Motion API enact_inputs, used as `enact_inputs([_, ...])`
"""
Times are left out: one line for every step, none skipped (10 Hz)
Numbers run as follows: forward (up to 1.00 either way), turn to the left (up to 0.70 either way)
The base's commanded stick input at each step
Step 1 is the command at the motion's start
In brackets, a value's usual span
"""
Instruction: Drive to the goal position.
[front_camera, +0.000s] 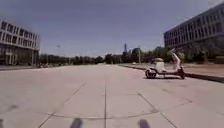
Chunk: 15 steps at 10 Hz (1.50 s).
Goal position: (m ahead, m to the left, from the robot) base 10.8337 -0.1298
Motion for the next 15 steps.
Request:
enact_inputs([1.00, 0.00])
enact_inputs([1.00, 0.00])
enact_inputs([1.00, 0.00])
enact_inputs([1.00, 0.00])
enact_inputs([1.00, 0.00])
enact_inputs([1.00, 0.00])
enact_inputs([1.00, 0.00])
enact_inputs([1.00, 0.00])
enact_inputs([1.00, 0.00])
enact_inputs([1.00, 0.00])
enact_inputs([1.00, 0.00])
enact_inputs([1.00, 0.00])
enact_inputs([1.00, 0.00])
enact_inputs([1.00, 0.00])
enact_inputs([1.00, 0.00])
